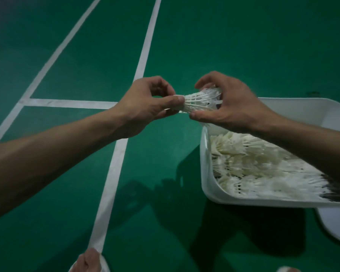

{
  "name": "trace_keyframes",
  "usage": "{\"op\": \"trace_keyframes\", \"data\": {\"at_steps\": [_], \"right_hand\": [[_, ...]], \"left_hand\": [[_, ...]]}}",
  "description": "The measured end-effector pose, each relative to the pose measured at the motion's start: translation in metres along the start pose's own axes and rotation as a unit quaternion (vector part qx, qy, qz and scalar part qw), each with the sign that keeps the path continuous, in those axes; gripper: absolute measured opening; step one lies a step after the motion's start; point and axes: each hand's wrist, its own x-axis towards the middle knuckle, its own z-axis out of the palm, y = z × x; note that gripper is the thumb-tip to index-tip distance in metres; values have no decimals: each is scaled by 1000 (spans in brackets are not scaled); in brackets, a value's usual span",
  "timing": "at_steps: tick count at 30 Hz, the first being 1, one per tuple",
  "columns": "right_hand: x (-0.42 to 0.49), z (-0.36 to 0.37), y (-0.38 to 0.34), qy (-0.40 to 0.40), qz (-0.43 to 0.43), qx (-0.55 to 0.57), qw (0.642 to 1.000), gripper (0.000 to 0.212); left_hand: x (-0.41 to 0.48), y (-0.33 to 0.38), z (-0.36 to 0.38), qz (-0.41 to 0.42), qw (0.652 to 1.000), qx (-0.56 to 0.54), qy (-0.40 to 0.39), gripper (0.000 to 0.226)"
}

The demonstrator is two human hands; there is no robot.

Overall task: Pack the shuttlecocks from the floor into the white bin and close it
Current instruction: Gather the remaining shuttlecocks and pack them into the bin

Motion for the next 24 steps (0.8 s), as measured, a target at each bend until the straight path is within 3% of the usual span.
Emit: {"op": "trace_keyframes", "data": {"at_steps": [4, 8, 13, 19, 21, 24], "right_hand": [[-25, -38, 28, 20, 21, 1, 1000, 56], [-48, -73, 71, 62, 61, -86, 993, 51], [-81, -106, 122, 51, 138, -161, 976, 50], [-109, -118, 165, 57, 214, -189, 957, 49], [-115, -112, 172, 37, 226, -193, 954, 50], [-117, -98, 176, 36, 232, -153, 960, 55]], "left_hand": [[10, 7, 40, 58, 988, 128, -66, 20], [32, 11, 90, 124, 949, 273, -94, 26], [57, -11, 149, 170, 821, 494, -229, 62], [61, -43, 188, 164, 688, 608, -362, 90], [64, -46, 192, 181, 670, 621, -364, 89], [70, -49, 192, 193, 685, 606, -355, 82]]}}
